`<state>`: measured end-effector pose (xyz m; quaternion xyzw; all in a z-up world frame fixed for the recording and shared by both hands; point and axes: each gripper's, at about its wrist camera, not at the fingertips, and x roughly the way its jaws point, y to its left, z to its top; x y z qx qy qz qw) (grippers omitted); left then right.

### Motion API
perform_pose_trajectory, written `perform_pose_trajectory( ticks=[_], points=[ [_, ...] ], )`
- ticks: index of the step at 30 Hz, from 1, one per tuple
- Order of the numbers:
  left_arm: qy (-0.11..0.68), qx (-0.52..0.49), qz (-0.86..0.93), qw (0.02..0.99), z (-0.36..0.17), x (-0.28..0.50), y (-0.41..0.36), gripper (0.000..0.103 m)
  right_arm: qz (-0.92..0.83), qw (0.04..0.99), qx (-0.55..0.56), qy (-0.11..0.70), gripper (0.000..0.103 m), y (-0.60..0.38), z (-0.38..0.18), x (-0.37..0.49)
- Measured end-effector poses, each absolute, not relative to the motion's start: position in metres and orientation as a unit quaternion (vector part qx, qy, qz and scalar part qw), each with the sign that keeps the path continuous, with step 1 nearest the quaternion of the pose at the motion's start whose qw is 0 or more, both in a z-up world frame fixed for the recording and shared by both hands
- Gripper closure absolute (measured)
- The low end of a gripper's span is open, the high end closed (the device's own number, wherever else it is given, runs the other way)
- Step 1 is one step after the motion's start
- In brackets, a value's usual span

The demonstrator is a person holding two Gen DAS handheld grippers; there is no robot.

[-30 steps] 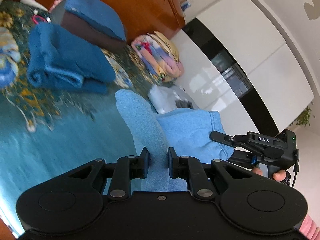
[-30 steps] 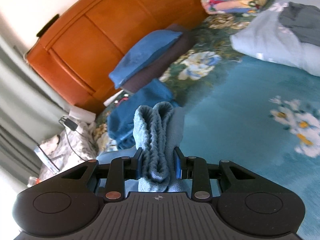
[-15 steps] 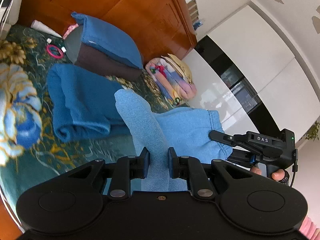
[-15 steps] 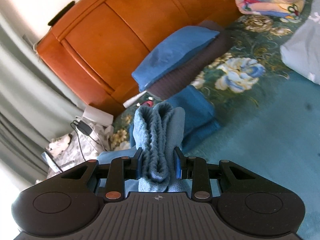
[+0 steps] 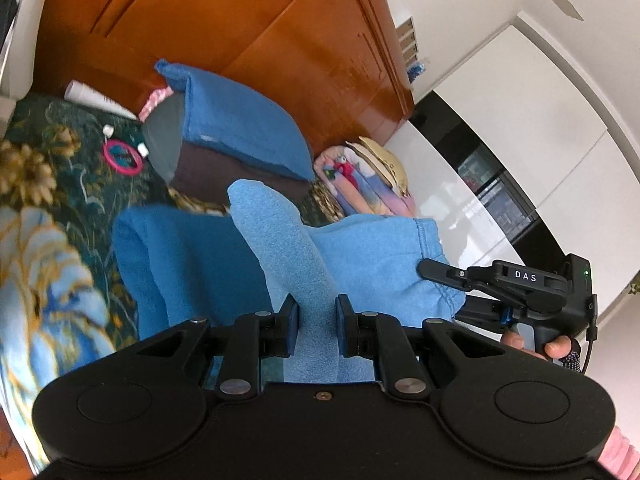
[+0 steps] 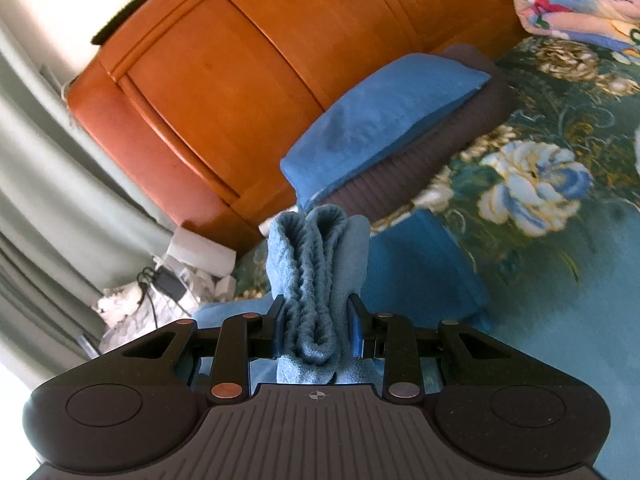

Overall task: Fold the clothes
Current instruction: 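Carry the folded bundle with both tools toward the folded stack by the headboard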

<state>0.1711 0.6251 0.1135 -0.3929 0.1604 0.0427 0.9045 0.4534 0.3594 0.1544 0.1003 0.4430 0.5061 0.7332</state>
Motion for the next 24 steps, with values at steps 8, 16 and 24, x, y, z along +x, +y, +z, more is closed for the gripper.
perform_pose_trajectory(
  ticks=[8,16,24],
  points=[
    [0.148,-0.405,0.064,0.900,0.108,0.196,0.671,0.089,0.511,0.727,0.095,0.448,0.076,0.413,0.146,0.485],
    [0.161,-0.410,0.076,0.895,0.086,0.225,0.701,0.089,0.497,0.726,0.095,0.465,0.076,0.445,0.118,0.513],
    [0.171,-0.430,0.089,0.882,0.046,0.228,0.725,0.088,0.469,0.729,0.091,0.490,0.076,0.454,0.075,0.532]
  ],
)
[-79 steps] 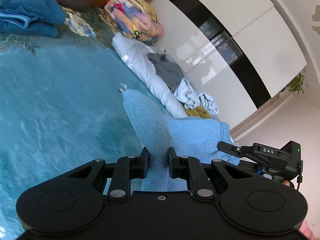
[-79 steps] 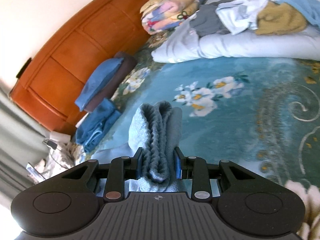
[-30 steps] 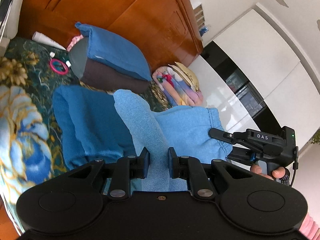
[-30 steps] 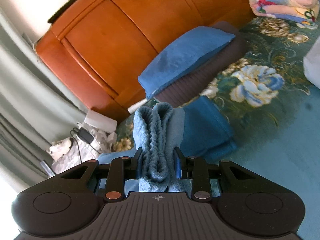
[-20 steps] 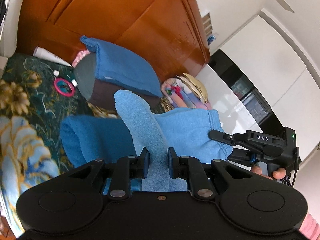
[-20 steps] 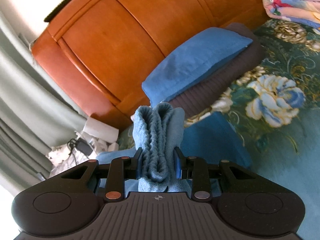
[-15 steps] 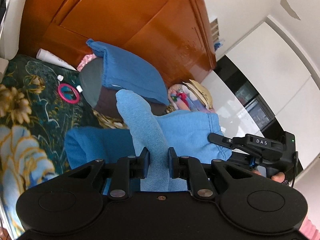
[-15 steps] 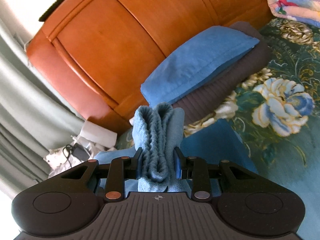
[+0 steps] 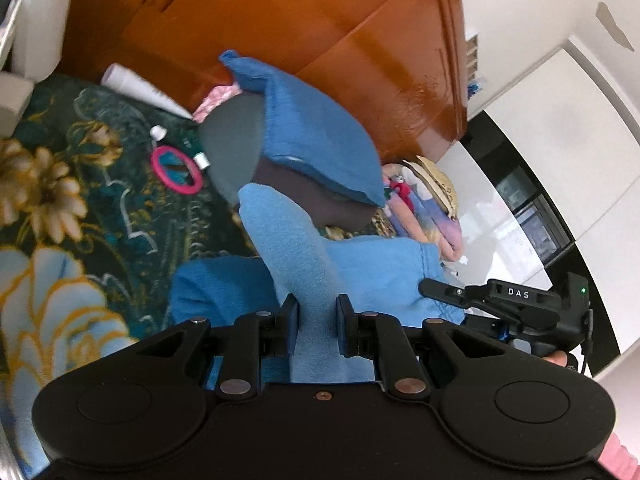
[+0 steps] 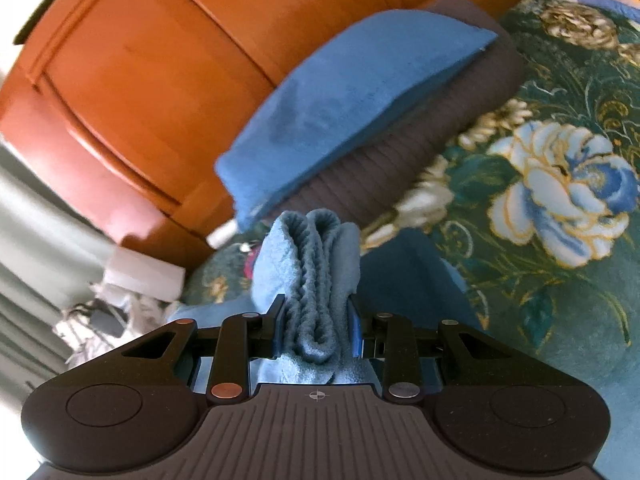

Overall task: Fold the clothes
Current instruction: 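Carry the folded bundle with both tools toward the folded stack by the headboard, then lower the bundle onto the folded stack and open both tools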

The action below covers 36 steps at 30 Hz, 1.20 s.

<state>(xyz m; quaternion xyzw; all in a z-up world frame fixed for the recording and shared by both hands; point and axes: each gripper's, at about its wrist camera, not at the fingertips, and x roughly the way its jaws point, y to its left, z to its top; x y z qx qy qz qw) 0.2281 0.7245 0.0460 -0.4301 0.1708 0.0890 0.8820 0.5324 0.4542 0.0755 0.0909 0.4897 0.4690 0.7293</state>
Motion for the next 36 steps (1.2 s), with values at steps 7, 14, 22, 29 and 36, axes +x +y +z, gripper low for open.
perform_pose_trajectory(
  ticks=[7,14,22,29,36],
  points=[
    [0.180,-0.437,0.096,0.876,0.024,0.225,0.731,0.079,0.439,0.734,0.086,0.512,0.076,0.454,0.043,0.546],
    [0.189,-0.422,0.102,0.881,0.019,0.226,0.730,0.076,0.428,0.735,0.081,0.520,0.074,0.455,0.030,0.548],
    [0.202,-0.375,0.110,0.898,0.047,0.223,0.720,0.080,0.428,0.748,0.053,0.504,0.070,0.455,0.050,0.541],
    [0.189,-0.310,0.123,0.924,0.090,0.215,0.699,0.068,0.442,0.769,0.032,0.461,0.067,0.442,0.089,0.524],
    [0.208,-0.272,0.093,0.935,0.098,0.226,0.661,0.068,0.483,0.756,-0.029,0.440,0.085,0.452,0.104,0.482]
  ],
)
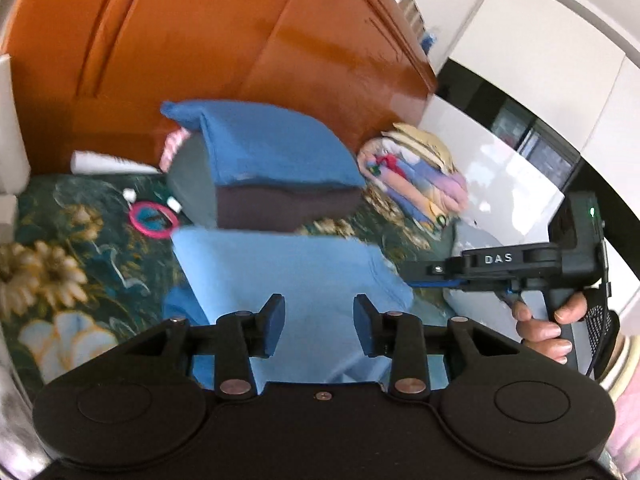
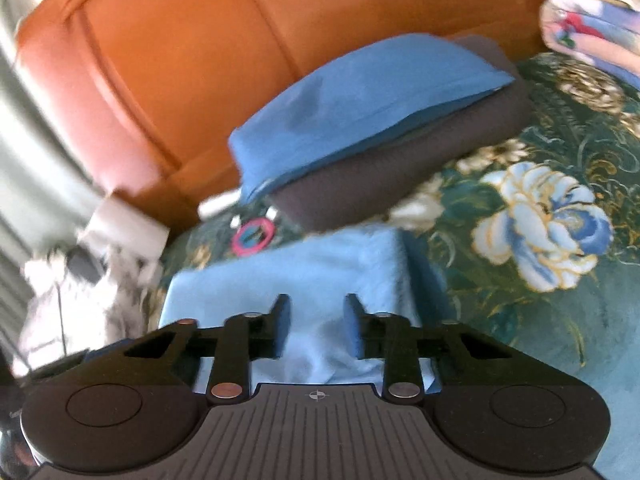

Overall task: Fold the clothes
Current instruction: 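Lower the bundle onto the folded stack and open both tools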

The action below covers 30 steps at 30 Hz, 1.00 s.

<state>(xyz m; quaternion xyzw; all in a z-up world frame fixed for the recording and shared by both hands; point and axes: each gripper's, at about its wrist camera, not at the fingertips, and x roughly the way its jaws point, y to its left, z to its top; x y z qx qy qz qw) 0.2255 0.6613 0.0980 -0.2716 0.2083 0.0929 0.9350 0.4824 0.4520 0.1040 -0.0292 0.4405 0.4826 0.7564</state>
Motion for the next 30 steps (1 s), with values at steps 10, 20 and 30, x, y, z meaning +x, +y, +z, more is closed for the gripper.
perform_pose_trajectory(
  ticks=[10,20,30],
  points=[
    [0.240,-0.284,0.095,0.923,0.065,0.226,0.658,0.070,0.458,0.762,-0.059,0.455,0.096,0.458,0.080,0.478],
    [0.241,-0.289,0.097,0.921,0.065,0.225,0.660,0.070,0.453,0.761,-0.037,0.462,0.096,0.451,0.074,0.479],
    [0.231,-0.278,0.098,0.927,0.093,0.209,0.631,0.055,0.482,0.769,-0.035,0.418,0.096,0.431,0.107,0.442]
  ],
)
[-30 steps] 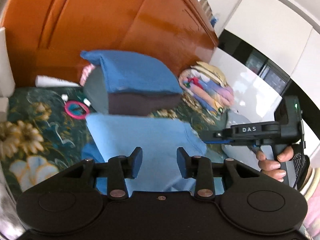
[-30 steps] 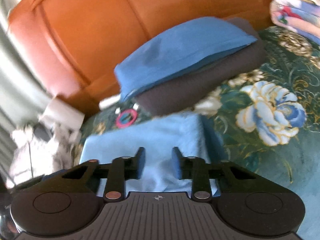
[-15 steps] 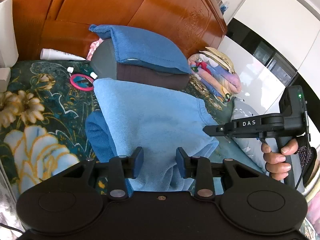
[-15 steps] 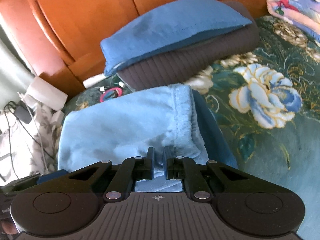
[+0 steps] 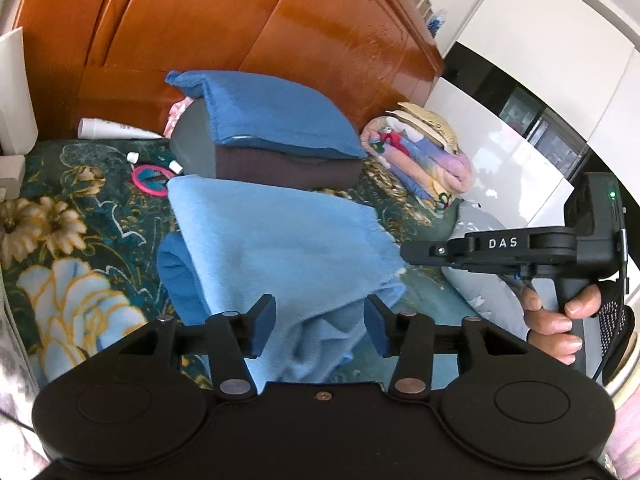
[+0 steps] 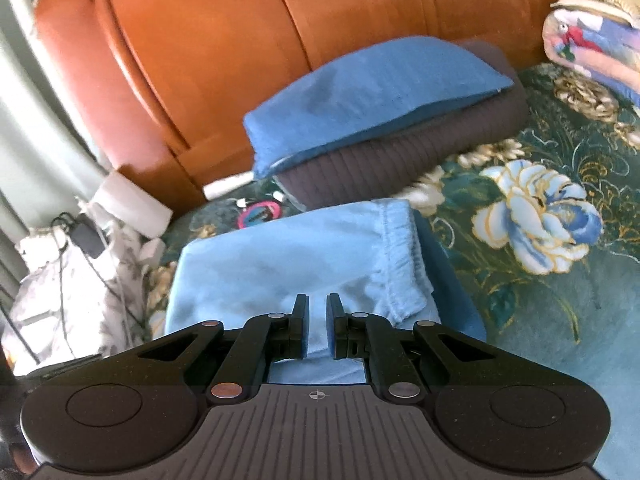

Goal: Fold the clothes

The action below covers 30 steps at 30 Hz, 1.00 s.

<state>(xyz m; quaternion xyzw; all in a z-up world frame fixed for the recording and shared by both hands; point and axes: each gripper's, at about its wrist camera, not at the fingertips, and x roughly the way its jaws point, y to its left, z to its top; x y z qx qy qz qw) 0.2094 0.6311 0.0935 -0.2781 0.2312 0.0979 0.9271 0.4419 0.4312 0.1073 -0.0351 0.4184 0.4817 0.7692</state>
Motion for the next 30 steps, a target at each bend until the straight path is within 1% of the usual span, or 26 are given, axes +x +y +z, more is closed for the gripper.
perform_pose_trajectory(
  ticks=[1,3,6,8,13,15,17,18,22,27,30],
  points=[
    [0.231,-0.273,0.098,0.929,0.097,0.208,0.627,0.051,0.485,0.769,-0.036,0.415,0.096,0.428,0.109,0.437],
    [0.231,-0.263,0.098,0.932,0.102,0.205,0.618,0.047,0.490,0.769,-0.040,0.408,0.095,0.422,0.111,0.428],
    [0.227,-0.258,0.096,0.934,0.107,0.200,0.606,0.042,0.495,0.771,-0.042,0.400,0.090,0.410,0.114,0.415],
    [0.225,-0.256,0.093,0.935,0.109,0.198,0.599,0.041,0.495,0.771,-0.041,0.398,0.085,0.401,0.115,0.408],
    [0.225,-0.265,0.089,0.934,0.109,0.191,0.577,0.036,0.491,0.773,-0.041,0.400,0.083,0.376,0.116,0.394],
    [0.225,-0.271,0.088,0.932,0.108,0.186,0.567,0.035,0.490,0.774,-0.039,0.399,0.078,0.363,0.119,0.389],
    [0.229,-0.272,0.088,0.931,0.109,0.180,0.555,0.034,0.488,0.778,-0.039,0.393,0.069,0.348,0.123,0.381],
    [0.231,-0.273,0.089,0.930,0.109,0.177,0.548,0.032,0.486,0.781,-0.040,0.390,0.068,0.340,0.125,0.376],
    [0.231,-0.271,0.092,0.930,0.118,0.157,0.521,0.030,0.484,0.786,-0.044,0.382,0.067,0.306,0.135,0.358],
    [0.234,-0.257,0.093,0.933,0.133,0.135,0.482,0.026,0.486,0.787,-0.030,0.379,0.063,0.264,0.147,0.337],
    [0.234,-0.248,0.089,0.936,0.140,0.126,0.456,0.021,0.484,0.788,-0.023,0.380,0.061,0.240,0.152,0.326]
  ],
)
